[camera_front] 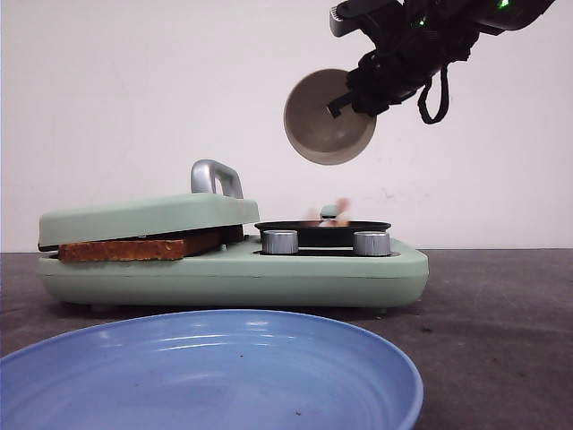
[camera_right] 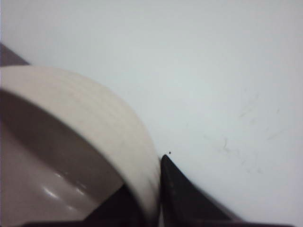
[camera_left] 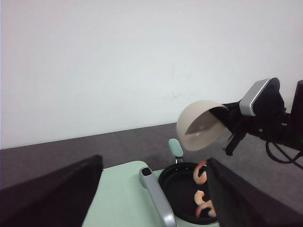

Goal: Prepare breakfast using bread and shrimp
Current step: 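Tilt the beige bowl over the black pan to pour shrimp, then lower the empty bowl back onto the table with the right gripper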

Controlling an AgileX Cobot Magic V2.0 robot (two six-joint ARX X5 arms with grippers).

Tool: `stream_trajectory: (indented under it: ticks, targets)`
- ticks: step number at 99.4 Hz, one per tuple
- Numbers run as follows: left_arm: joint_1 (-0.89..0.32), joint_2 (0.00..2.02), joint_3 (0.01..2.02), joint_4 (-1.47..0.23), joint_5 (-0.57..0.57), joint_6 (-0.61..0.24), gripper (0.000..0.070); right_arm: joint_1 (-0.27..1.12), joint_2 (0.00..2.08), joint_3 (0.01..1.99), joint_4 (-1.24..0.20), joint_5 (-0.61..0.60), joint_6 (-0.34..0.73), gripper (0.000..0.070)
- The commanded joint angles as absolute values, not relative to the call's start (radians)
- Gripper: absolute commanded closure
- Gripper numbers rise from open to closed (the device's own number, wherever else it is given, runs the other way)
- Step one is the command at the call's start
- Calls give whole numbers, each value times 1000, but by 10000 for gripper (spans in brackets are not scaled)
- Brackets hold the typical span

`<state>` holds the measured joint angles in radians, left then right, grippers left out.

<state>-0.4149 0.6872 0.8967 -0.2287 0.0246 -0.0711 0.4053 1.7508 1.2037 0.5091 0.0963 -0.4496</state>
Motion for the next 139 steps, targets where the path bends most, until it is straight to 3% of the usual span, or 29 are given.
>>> stream_trajectory:
  ticks: [1, 24, 46, 64, 83, 100, 139]
  targets:
    - [-419, 692, 908, -218, 26, -56, 275, 412, 1762, 1216, 528, 94, -456, 697]
    - [-419, 693, 908, -221, 26, -56, 275, 412, 1756, 1216, 481, 96, -310, 697]
    - [-419, 693, 908, -234, 26, -56, 275, 372, 1696, 1218, 212, 73, -44, 697]
    - [-419, 693, 908, -249, 27, -56, 275, 268, 1597, 1218, -67, -57, 176, 697]
    - [-419, 693, 908, -246, 26, -56, 275, 95, 1521, 1218, -305, -281, 308, 696]
    - [-419, 693, 908, -246, 26, -56, 275, -51, 1517, 1217, -562, -459, 319, 697]
    - [-419, 717, 908, -240, 26, -57, 275, -139, 1627, 1217, -824, -414, 146, 697]
